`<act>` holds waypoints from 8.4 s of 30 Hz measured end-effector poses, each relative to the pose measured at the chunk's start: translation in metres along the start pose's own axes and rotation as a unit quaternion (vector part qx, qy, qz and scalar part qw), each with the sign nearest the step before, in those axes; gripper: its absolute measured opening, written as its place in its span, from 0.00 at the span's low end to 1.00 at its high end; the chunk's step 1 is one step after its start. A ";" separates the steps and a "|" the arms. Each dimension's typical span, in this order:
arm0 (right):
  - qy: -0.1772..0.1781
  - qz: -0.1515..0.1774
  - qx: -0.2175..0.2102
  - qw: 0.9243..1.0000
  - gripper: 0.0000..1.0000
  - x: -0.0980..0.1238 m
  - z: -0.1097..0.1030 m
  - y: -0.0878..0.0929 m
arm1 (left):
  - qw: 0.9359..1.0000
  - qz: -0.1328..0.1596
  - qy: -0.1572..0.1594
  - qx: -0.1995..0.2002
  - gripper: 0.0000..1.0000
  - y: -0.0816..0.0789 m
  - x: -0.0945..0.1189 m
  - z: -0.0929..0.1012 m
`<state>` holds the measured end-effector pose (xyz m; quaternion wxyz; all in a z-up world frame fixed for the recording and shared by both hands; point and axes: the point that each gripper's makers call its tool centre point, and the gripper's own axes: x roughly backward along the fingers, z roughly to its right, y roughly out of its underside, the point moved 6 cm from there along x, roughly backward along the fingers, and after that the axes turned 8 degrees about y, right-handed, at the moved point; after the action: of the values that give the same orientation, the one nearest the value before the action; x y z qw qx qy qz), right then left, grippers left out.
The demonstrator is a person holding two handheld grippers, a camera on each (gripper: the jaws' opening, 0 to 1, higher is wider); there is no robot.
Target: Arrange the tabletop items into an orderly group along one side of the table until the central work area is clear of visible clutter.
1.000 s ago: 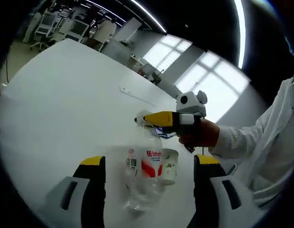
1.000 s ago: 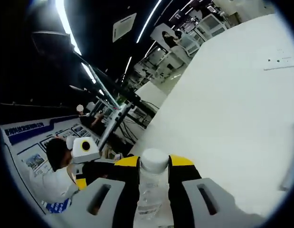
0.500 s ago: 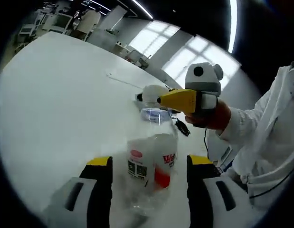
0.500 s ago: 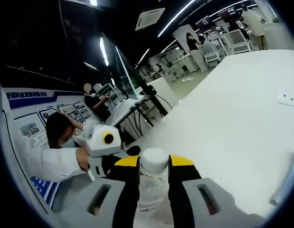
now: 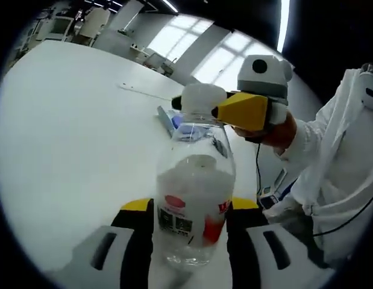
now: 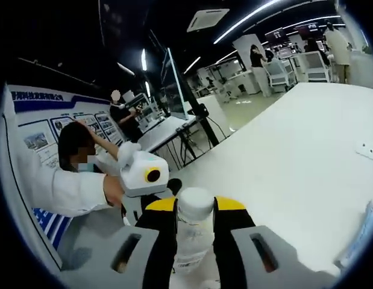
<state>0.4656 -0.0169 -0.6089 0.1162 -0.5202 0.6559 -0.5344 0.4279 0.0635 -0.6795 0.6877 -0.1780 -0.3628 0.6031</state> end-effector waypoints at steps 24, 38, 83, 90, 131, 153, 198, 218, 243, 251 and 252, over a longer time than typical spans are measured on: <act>0.006 0.035 0.042 0.998 0.19 0.011 -0.008 -0.033 | 0.997 0.012 -0.003 -0.083 0.41 -0.037 0.005 0.005; 0.042 0.081 0.103 0.991 0.19 0.032 0.011 -0.075 | 0.986 0.009 -0.001 -0.166 0.41 -0.096 -0.010 -0.005; 0.128 0.063 0.285 0.948 0.20 0.022 0.078 -0.065 | 0.963 -0.027 0.009 -0.268 0.42 -0.128 -0.073 -0.077; 0.138 0.059 0.286 0.946 0.20 0.022 0.081 -0.063 | 0.963 -0.026 0.013 -0.268 0.43 -0.127 -0.074 -0.080; 0.154 0.048 0.288 0.944 0.25 0.028 0.079 -0.056 | 0.972 -0.019 0.023 -0.233 0.54 -0.124 -0.081 -0.077; 0.165 0.050 0.269 0.948 0.40 0.029 0.080 -0.059 | 0.979 -0.014 0.013 -0.202 0.69 -0.125 -0.078 -0.075; 0.087 -0.016 0.146 0.985 0.64 0.085 0.071 -0.017 | 0.977 -0.013 -0.067 -0.204 1.00 -0.112 -0.035 -0.037; 0.032 -0.099 0.115 0.988 0.60 0.099 0.054 0.033 | 0.976 0.003 -0.083 -0.200 1.00 -0.099 -0.018 -0.002; -0.065 -0.177 0.026 0.982 0.21 0.082 0.057 0.083 | 0.979 0.016 -0.081 -0.185 1.00 -0.081 -0.013 0.016; -0.086 -0.189 0.023 0.978 0.05 0.081 0.054 0.085 | 0.979 0.018 -0.082 -0.186 1.00 -0.080 -0.012 0.017; -0.087 -0.189 0.020 0.978 0.05 0.081 0.054 0.085 | 0.979 0.018 -0.082 -0.185 1.00 -0.079 -0.012 0.017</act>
<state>0.4214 -0.1230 -0.6682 0.0800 -0.6766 0.5224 -0.5128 0.4712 0.0324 -0.6176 0.5999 -0.2587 -0.5197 0.5505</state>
